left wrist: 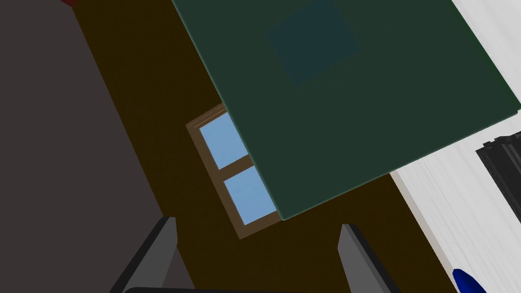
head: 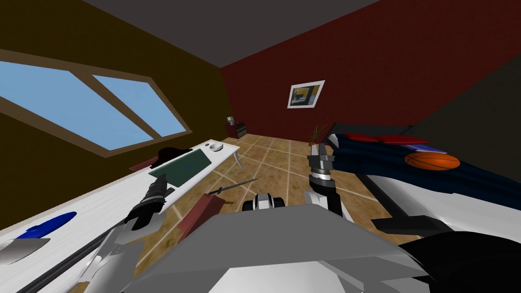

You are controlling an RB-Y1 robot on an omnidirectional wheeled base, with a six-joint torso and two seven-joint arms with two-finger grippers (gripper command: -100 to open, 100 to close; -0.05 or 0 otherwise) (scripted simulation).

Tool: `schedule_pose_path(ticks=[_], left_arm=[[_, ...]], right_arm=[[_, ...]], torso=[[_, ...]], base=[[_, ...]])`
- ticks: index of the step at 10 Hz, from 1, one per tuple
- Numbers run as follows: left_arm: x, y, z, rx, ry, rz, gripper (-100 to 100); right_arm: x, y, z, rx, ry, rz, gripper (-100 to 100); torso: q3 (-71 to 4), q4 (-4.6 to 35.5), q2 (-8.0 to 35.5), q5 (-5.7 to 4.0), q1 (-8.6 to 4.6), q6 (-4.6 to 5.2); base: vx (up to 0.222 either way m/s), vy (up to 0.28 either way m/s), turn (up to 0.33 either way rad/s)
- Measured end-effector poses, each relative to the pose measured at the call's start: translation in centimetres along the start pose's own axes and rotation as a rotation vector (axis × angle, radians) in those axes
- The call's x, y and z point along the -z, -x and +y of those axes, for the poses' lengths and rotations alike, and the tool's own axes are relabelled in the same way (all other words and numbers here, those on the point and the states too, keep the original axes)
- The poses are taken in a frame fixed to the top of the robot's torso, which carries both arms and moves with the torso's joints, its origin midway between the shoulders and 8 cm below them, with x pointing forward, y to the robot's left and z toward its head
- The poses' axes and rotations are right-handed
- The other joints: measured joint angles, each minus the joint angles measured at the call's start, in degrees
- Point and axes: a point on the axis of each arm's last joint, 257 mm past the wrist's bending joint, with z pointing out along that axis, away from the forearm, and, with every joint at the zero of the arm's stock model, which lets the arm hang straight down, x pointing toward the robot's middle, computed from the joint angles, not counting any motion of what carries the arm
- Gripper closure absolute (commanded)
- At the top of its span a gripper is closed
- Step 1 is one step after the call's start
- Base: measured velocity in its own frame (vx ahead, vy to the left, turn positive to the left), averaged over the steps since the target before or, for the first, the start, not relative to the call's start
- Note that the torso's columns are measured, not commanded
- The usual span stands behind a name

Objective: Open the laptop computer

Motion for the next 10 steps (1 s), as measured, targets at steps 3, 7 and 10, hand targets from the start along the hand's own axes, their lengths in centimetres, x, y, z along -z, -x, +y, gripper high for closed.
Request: schedule_pose_path(ticks=[3, 7, 10], left_arm=[[-0.1, 2.2, 2.3, 0.003, 0.055, -0.040, -100], [-0.4, 4.7, 4.4, 0.005, 0.101, -0.078, -100], [-0.6, 7.2, 5.9, 0.008, 0.143, -0.119, -100]], right_arm=[[0.0, 0.0, 0.0, 0.000, 0.000, 0.000, 0], [0.0, 0.0, 0.0, 0.000, 0.000, 0.000, 0], [0.0, 0.0, 0.0, 0.000, 0.000, 0.000, 0]], torso=[[0.0, 0.0, 0.0, -0.02, -0.10, 0.00], [-0.1, 0.0, -0.1, 0.00, 0.00, 0.02], [0.0, 0.0, -0.1, 0.02, -0.01, 0.01]], base=[[0.081, 0.080, -0.037], [0.057, 0.055, -0.036], [0.058, 0.077, -0.030]])
